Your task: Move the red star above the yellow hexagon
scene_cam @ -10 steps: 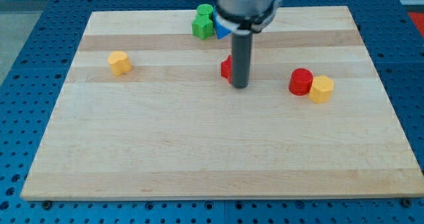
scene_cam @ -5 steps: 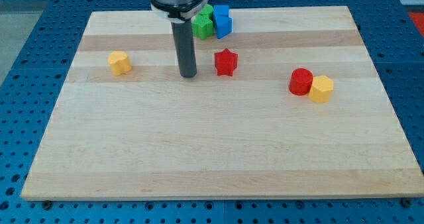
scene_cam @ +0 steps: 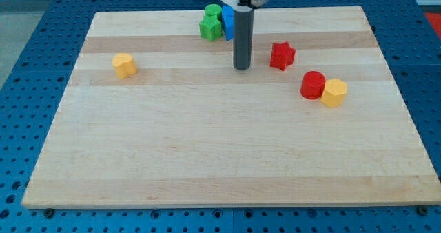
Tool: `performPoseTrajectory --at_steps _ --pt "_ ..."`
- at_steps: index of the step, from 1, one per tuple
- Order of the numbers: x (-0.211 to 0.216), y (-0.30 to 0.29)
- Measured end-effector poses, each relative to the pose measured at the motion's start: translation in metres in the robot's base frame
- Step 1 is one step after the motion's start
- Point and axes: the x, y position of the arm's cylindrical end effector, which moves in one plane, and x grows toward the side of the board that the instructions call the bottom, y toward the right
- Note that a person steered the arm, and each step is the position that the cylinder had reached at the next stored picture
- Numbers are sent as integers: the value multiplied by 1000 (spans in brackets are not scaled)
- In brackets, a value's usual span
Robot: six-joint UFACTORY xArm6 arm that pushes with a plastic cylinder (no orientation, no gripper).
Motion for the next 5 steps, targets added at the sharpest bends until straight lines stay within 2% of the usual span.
performPoseTrajectory --at_steps 3,4,5 --pt "-6 142" --pt "-10 151" --pt "-50 150"
